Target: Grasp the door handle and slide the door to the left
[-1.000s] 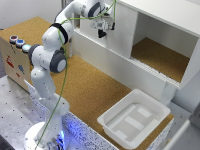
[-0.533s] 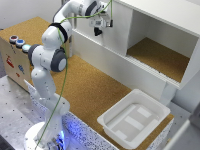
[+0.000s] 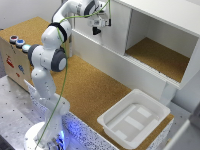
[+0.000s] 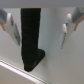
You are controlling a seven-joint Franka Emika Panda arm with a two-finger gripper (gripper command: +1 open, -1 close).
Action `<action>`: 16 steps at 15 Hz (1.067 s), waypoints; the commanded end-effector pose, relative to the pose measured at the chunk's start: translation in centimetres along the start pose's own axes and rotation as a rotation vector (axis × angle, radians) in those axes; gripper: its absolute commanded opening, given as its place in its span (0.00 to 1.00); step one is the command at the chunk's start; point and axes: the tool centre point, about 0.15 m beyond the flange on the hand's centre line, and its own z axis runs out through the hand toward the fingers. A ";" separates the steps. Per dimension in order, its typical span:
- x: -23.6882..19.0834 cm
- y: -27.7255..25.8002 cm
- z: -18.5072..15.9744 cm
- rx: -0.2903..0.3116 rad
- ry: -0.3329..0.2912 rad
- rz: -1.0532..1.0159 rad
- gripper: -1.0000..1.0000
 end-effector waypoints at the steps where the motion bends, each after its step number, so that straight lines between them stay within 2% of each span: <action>1: -5.0 0.7 -0.4 0.001 0.041 0.069 1.00; 3: -6.2 1.1 0.7 0.049 -0.007 0.083 1.00; 7: -9.0 2.1 3.8 0.158 -0.152 0.084 1.00; 16: -9.0 2.1 3.8 0.158 -0.152 0.084 1.00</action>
